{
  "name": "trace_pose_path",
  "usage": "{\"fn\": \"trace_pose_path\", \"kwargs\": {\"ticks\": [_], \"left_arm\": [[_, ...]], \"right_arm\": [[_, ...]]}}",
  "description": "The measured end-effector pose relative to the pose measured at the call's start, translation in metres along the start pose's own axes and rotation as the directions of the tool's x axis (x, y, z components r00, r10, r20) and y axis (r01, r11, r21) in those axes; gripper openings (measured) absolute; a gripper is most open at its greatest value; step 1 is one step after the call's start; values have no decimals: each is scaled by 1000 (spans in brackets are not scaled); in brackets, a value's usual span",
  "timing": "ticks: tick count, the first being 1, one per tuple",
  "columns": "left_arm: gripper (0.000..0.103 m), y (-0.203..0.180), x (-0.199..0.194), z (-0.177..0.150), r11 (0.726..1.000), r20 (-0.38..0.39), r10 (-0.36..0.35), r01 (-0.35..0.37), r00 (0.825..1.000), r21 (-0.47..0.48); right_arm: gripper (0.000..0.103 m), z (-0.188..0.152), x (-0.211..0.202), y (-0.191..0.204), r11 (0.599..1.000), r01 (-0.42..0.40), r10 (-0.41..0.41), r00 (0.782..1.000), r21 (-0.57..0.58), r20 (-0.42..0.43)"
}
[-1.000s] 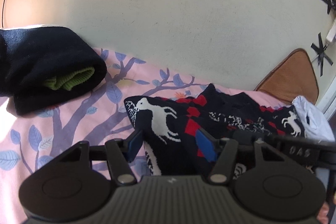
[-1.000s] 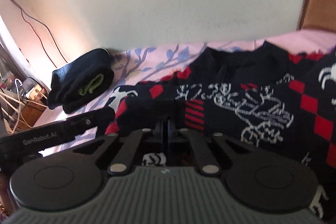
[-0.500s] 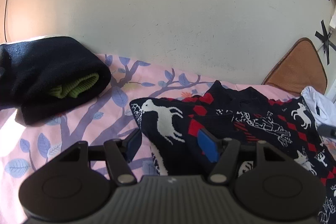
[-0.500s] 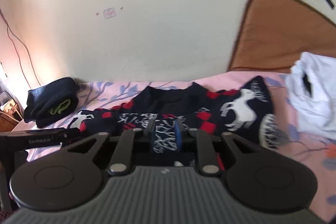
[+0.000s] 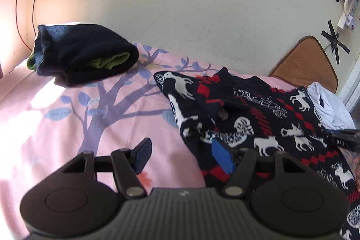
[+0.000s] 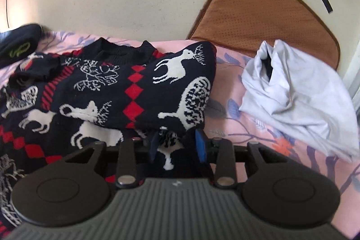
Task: Fold small clothes
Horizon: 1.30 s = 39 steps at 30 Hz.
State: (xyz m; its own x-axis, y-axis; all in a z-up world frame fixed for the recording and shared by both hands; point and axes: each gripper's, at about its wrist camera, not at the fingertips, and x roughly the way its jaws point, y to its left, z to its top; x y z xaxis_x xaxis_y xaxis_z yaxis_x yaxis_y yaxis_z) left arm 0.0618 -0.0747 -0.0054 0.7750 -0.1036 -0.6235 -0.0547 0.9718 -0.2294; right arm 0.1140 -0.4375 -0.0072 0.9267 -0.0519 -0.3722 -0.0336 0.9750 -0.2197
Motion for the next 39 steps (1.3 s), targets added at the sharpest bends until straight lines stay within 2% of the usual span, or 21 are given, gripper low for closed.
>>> {"fn": "trace_pose_path", "kwargs": {"ticks": [1, 4, 5, 7, 9, 11, 14, 18, 20, 22, 24, 26, 28, 30, 32, 35, 37, 39], "left_arm": [[60, 0, -5, -6, 1000, -8, 12, -12, 1000, 2], [60, -2, -12, -23, 999, -56, 37, -36, 998, 17], [59, -4, -13, -28, 999, -73, 35, -33, 997, 26], [59, -11, -20, -37, 998, -84, 38, -33, 996, 61], [60, -17, -31, -45, 996, -92, 15, -7, 996, 87], [60, -21, -42, -52, 995, -114, -34, 45, 993, 88], [61, -29, -60, -65, 988, -174, -111, 128, 978, 91], [62, -30, -77, -86, 975, -282, -201, 220, 938, 37], [63, -33, -86, -94, 970, -305, -223, 243, 926, 28], [60, -36, -91, -99, 969, -318, -227, 247, 921, 25], [51, -40, -96, -102, 971, -319, -211, 236, 924, 42], [46, -42, -98, -104, 973, -317, -200, 226, 927, 49], [46, -35, -100, -104, 969, -319, -236, 248, 918, -4], [46, -23, -101, -106, 956, -321, -294, 282, 900, -84], [46, -12, -102, -107, 942, -314, -334, 299, 889, -153], [46, 1, -99, -106, 918, -299, -381, 320, 875, -234], [46, 2, -98, -105, 912, -294, -393, 329, 871, -244], [46, -1, -95, -105, 907, -297, -407, 343, 864, -245]], "right_arm": [[14, 0, 0, -5, 1000, 10, -11, 1000, 20, 16], [15, -4, -1, -40, 972, -51, 45, 998, 229, 33], [17, -8, 1, -43, 968, -53, 49, 999, 245, 21], [29, -13, -3, -42, 972, -34, 34, 999, 232, 8], [36, -17, -12, -52, 955, -58, 58, 998, 289, 9], [36, -24, -21, -69, 921, -98, 97, 995, 377, 21], [38, -37, -38, -87, 879, -124, 124, 992, 461, 31], [40, -53, -78, -88, 892, -173, 152, 985, 418, 82], [42, -62, -94, -89, 893, -184, 161, 983, 410, 91], [42, -67, -106, -88, 870, -248, 216, 969, 426, 122], [42, -68, -115, -79, 827, -381, 334, 924, 414, 183], [42, -61, -118, -49, 780, -518, 473, 855, 351, 211], [42, -56, -118, -1, 743, -620, 594, 784, 252, 179], [42, -56, -120, 54, 711, -690, 683, 723, 133, 106], [42, -60, -128, 103, 672, -740, 741, 671, -22, 28], [45, -74, -151, 149, 575, -781, 792, 606, -246, -73], [56, -82, -163, 169, 506, -789, 806, 576, -347, -135], [68, -88, -168, 180, 449, -807, 815, 546, -384, -194]]}}
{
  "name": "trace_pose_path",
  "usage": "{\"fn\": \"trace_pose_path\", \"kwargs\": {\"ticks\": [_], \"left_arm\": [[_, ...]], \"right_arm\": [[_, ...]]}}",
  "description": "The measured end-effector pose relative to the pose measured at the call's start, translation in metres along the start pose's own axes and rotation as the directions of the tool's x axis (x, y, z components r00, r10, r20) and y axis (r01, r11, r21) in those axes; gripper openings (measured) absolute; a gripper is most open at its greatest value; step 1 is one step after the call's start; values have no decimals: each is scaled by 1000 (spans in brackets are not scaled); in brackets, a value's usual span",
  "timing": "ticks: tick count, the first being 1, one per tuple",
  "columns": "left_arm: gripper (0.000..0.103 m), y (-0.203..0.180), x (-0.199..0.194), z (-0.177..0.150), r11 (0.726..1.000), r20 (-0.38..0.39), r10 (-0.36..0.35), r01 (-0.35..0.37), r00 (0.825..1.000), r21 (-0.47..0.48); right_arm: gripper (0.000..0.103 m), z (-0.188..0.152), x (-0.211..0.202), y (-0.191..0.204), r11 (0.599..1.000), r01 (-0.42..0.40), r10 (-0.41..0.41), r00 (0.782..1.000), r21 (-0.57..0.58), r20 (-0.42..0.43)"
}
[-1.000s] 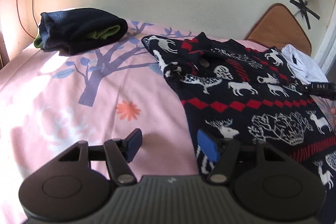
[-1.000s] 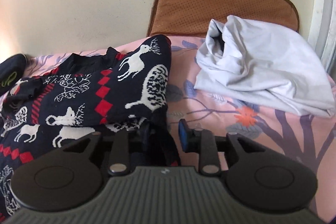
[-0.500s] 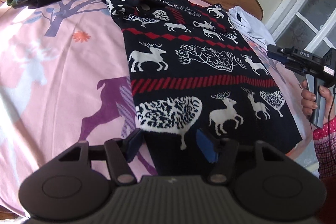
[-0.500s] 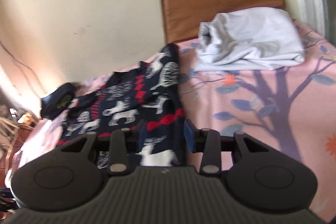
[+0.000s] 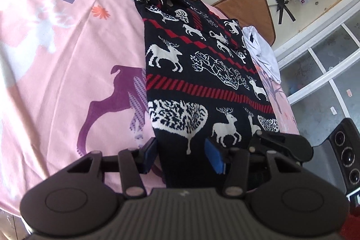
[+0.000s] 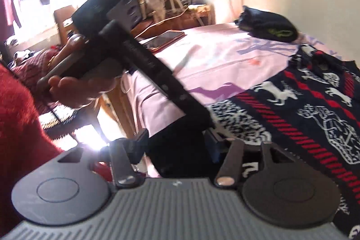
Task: Fold small clothes
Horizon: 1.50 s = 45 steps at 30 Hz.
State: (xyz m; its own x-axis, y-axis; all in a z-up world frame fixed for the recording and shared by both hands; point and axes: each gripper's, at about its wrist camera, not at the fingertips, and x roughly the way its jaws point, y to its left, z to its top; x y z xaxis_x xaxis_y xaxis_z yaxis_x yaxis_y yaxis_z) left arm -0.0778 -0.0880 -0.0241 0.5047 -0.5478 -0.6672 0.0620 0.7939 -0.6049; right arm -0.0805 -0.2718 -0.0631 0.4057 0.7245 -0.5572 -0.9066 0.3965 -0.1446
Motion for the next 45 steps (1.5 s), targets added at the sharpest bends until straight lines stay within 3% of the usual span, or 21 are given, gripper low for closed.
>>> {"fn": "trace_pose_path", "kwargs": {"ticks": [4, 8, 10, 11, 12, 13, 15, 17, 18, 21, 23, 24, 29, 35, 38, 40, 42, 45], "left_arm": [[46, -3, 6, 1, 1000, -5, -16, 16, 1000, -1], [46, -3, 3, 3, 999, 9, -43, 43, 999, -13], [46, -3, -1, 4, 998, 21, -54, 54, 998, -10], [46, -4, -3, 4, 998, 27, -56, 56, 998, -2], [46, -5, -6, 4, 998, 35, -57, 56, 998, 10], [48, -6, -8, 4, 998, 43, -54, 54, 998, 21], [56, -5, -12, 4, 998, 57, -48, 46, 997, 36], [71, -1, -11, 4, 998, 49, -48, 47, 998, 30], [71, 1, -9, 5, 998, 41, -51, 50, 998, 23], [57, 2, -2, 4, 998, 11, -62, 62, 998, 25], [15, 0, -2, 5, 996, -1, -79, 79, 997, 41], [10, 0, -5, 5, 996, 9, -79, 79, 997, 50], [8, 6, -33, 3, 994, 73, -99, 95, 992, 52], [7, 15, -56, -5, 999, 126, -39, 34, 991, 42], [7, 29, -38, -10, 1000, 73, 12, -12, 997, -3], [8, 34, -24, -12, 999, 36, 40, -40, 999, -8], [9, 34, -27, -10, 1000, 40, 20, -20, 999, 7], [15, 25, -41, -4, 998, 94, 18, -24, 995, 61]], "right_arm": [[72, 3, 23, 8, 1000, -2, 0, 998, -28, -64], [70, 1, 40, 19, 989, 84, -93, 993, -119, -73], [42, 0, 37, 20, 987, 116, -124, 990, -114, -60], [36, 2, 34, 16, 988, 120, -127, 990, -101, -57], [18, 4, 31, 10, 992, 102, -106, 993, -69, -53], [13, 6, 27, 4, 996, 85, -86, 995, -31, -49], [13, 9, 21, -8, 997, 47, -46, 999, 59, -29], [13, 12, 14, -19, 989, -3, 2, 1000, 147, 1], [13, 14, 11, -21, 984, -21, 18, 1000, 178, 16], [8, 22, 14, -20, 972, -64, 56, 998, 225, 42], [8, 28, 18, -14, 968, -90, 79, 995, 235, 56], [8, 31, 20, -10, 972, -72, 62, 997, 222, 51], [8, 45, 26, -2, 973, -81, 66, 995, 215, 77], [8, 53, 40, 3, 969, -137, 117, 987, 204, 110], [8, 43, 59, -6, 950, -150, 137, 988, 273, 66], [13, 33, 73, -14, 938, -129, 138, 990, 322, -3], [14, 27, 76, -23, 918, -135, 163, 986, 372, -46], [22, 29, 38, -35, 914, -154, 140, 988, 375, 66]]}}
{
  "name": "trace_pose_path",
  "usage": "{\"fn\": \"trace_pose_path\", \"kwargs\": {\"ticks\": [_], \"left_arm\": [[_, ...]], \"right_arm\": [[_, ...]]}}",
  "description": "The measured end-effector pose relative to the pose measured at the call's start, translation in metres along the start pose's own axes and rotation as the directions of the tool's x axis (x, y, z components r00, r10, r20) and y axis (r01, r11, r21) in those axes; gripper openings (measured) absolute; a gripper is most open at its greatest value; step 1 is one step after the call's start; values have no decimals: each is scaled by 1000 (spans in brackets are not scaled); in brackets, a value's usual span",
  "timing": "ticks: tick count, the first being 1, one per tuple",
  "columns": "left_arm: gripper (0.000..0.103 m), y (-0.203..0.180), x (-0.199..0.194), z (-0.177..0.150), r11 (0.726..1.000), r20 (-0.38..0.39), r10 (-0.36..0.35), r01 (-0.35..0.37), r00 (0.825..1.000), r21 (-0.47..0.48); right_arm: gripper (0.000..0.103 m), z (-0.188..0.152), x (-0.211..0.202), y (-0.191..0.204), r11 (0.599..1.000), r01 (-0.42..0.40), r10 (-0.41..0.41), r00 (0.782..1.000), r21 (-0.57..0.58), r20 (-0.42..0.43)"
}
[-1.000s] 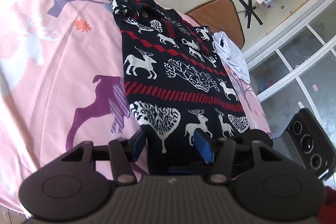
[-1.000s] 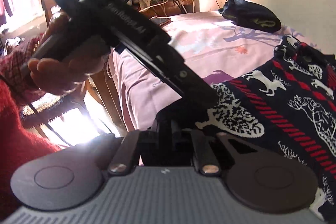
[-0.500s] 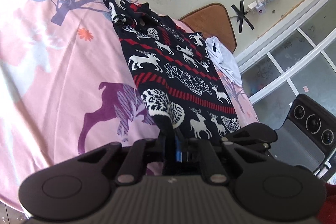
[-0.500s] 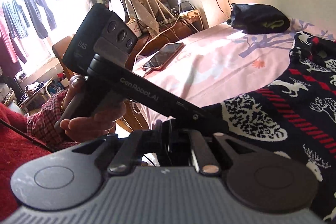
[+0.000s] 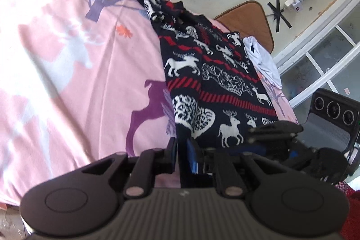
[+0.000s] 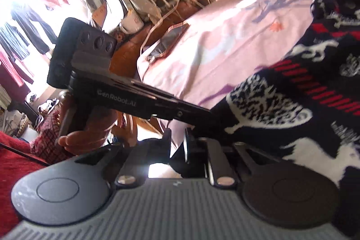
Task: Fold small clothes
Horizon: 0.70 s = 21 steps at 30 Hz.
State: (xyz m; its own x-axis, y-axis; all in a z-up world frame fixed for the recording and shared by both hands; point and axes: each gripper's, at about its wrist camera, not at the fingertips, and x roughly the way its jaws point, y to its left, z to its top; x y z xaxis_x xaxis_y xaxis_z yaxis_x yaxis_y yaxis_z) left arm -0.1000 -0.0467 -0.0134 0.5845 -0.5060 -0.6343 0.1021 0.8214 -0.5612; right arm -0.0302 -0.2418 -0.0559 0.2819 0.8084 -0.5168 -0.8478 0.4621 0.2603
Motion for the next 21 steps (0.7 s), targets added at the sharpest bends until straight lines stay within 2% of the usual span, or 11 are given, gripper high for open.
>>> {"fn": "trace_pose_path", "kwargs": {"ticks": [2, 3, 6, 9, 11, 12, 13, 14, 15, 19, 21], "left_arm": [[35, -4, -5, 8, 1000, 30, 5, -6, 1000, 17], [37, -5, -4, 11, 1000, 37, 8, -9, 999, 21], [38, -8, 8, 20, 999, 16, 8, -8, 1000, 33], [39, -8, 31, 25, 1000, -33, 16, -16, 999, 21], [38, -5, 42, 26, 1000, -55, 20, -20, 998, 7], [37, -5, 43, 26, 1000, -50, 14, -14, 999, 3], [32, -6, 43, 26, 1000, -56, 14, -14, 998, 2], [13, -6, 45, 24, 1000, -75, 7, -7, 997, 4], [8, -6, 48, 20, 1000, -109, 1, -1, 994, 0], [9, -11, 39, 8, 1000, -123, 11, -11, 992, -1], [13, -11, 33, 6, 1000, -132, 25, -26, 991, -5]], "right_arm": [[36, 5, -38, -5, 999, 44, -43, 990, -8, 131], [41, 7, -59, -11, 995, 96, -96, 975, 8, 202], [41, 3, -111, -37, 950, 291, -311, 897, 111, 313], [42, -12, -149, -71, 844, 477, -534, 789, 245, 304], [41, -29, -172, -92, 777, 537, -622, 735, 329, 270], [41, -39, -184, -103, 717, 591, -687, 691, 370, 225], [39, -50, -193, -110, 635, 666, -762, 625, 391, 172], [34, -61, -202, -113, 554, 732, -823, 552, 396, 131], [10, -73, -214, -116, 531, 747, -840, 524, 399, 136], [29, -109, -262, -106, 513, 687, -843, 516, 515, 152], [30, -126, -275, -95, 567, 626, -802, 567, 536, 187]]}}
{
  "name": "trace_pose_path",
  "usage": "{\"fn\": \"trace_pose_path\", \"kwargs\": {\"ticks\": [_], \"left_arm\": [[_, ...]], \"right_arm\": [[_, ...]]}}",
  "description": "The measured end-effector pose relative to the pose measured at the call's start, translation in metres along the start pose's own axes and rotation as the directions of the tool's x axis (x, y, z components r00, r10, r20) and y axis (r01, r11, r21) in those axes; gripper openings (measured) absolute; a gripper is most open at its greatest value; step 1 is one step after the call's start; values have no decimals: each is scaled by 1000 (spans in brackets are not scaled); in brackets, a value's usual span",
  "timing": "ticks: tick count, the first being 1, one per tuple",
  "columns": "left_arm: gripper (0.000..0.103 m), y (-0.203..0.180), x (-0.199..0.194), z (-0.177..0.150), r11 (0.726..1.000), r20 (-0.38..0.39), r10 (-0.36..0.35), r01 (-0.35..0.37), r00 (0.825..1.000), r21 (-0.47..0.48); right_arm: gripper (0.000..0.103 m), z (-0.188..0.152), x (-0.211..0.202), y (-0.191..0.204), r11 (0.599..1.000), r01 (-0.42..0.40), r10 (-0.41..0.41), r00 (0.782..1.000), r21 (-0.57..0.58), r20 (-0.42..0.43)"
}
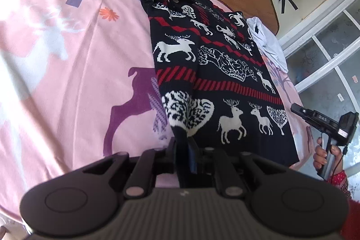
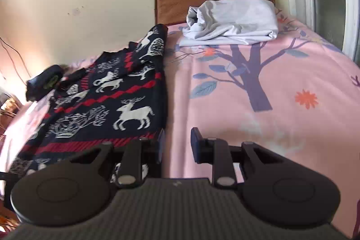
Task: Fold small clothes
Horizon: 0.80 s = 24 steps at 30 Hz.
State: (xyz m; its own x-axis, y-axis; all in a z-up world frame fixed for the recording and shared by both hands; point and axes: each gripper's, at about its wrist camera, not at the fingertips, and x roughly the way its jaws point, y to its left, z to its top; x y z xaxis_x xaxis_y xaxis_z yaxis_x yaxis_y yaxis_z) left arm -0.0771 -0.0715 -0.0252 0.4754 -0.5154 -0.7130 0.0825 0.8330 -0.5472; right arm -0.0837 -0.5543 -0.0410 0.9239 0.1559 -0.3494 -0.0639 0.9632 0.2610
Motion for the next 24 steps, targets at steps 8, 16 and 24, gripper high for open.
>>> {"fn": "trace_pose_path", "kwargs": {"ticks": [8, 16, 24], "left_arm": [[46, -27, -5, -16, 994, -27, 22, -19, 999, 111], [7, -14, -16, -7, 999, -36, -49, 49, 998, -2], [8, 4, -20, 80, 961, 228, -178, 219, 957, -169]], "right_arm": [[32, -44, -34, 11, 986, -169, 165, 973, -8, -159], [9, -59, -36, 6, 965, -247, 257, 954, 84, -154], [8, 35, -12, -4, 918, -357, 336, 931, 170, 140]]}}
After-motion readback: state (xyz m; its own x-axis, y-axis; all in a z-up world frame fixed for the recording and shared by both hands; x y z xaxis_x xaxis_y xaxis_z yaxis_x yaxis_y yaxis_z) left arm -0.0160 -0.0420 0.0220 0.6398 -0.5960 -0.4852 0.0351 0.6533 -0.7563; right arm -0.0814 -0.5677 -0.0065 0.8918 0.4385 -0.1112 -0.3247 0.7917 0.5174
